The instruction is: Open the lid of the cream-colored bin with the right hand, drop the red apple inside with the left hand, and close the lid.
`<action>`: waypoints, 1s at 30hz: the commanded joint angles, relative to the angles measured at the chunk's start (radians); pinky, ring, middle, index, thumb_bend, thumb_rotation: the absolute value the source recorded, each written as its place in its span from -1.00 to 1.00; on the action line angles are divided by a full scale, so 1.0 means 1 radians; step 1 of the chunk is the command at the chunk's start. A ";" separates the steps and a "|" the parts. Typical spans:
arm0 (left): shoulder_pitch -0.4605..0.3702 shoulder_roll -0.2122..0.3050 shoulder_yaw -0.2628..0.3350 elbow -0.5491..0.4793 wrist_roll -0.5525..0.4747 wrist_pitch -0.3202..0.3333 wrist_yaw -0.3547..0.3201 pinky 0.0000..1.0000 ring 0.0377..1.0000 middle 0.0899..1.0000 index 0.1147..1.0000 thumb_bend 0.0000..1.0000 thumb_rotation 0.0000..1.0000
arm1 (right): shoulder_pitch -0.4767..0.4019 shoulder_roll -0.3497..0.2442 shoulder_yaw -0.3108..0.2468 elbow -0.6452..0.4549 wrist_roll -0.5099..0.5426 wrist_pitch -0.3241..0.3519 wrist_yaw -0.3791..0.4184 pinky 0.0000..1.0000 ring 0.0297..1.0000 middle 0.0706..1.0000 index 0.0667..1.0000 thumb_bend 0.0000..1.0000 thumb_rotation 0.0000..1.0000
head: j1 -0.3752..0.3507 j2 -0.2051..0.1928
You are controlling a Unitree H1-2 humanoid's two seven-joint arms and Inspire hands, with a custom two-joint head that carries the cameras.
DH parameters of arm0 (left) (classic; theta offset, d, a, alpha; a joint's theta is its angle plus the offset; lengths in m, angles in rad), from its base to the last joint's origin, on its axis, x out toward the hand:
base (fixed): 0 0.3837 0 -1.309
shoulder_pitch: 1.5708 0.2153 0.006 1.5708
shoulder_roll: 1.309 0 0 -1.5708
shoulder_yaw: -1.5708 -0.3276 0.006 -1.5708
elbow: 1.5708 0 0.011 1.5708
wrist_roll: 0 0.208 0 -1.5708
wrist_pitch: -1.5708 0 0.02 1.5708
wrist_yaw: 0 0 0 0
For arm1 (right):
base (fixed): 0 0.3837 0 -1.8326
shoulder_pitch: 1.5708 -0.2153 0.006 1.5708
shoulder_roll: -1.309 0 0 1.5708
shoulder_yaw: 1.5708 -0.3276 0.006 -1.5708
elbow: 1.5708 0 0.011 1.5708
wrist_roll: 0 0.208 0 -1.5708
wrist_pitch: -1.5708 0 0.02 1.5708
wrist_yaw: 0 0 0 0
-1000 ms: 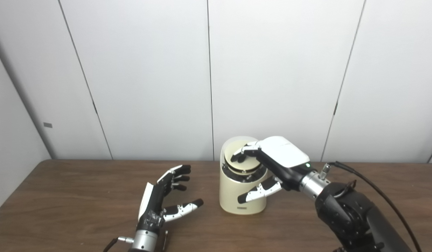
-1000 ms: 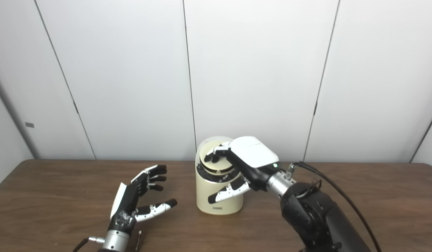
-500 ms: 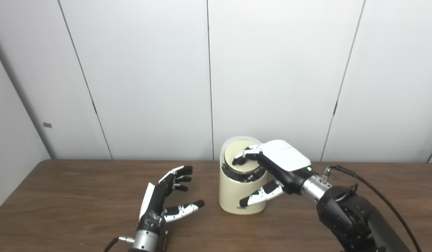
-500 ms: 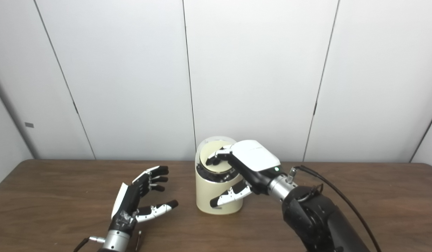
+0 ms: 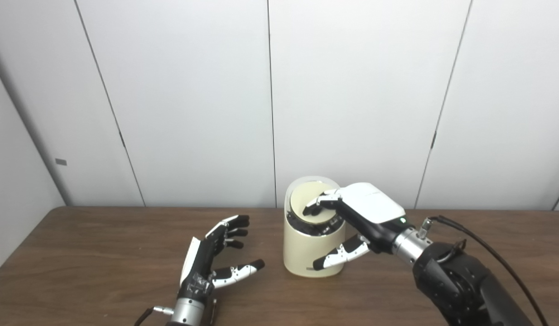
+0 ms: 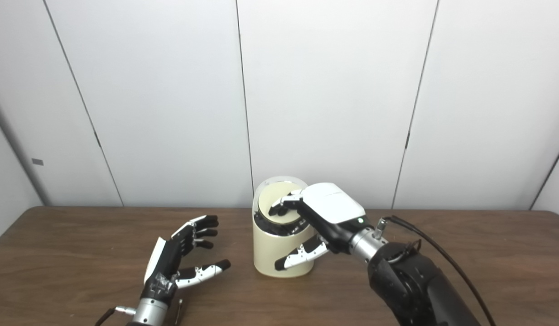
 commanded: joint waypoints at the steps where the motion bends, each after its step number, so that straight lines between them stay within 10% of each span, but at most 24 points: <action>1: 0.036 0.002 0.002 0.001 -0.007 -0.005 -0.001 0.26 0.45 0.51 0.51 0.41 -1.00 | -0.022 -0.011 -0.018 -0.026 0.005 -0.002 0.001 0.72 0.68 0.37 0.41 0.33 -0.13 | 0.000 0.002; 30: 0.046 -0.002 0.007 -0.031 -0.002 0.020 -0.007 0.23 0.42 0.50 0.50 0.41 -1.00 | -0.036 -0.020 0.049 -0.055 -0.068 0.088 0.197 0.70 0.72 0.42 0.43 0.41 -0.11 | 0.011 0.024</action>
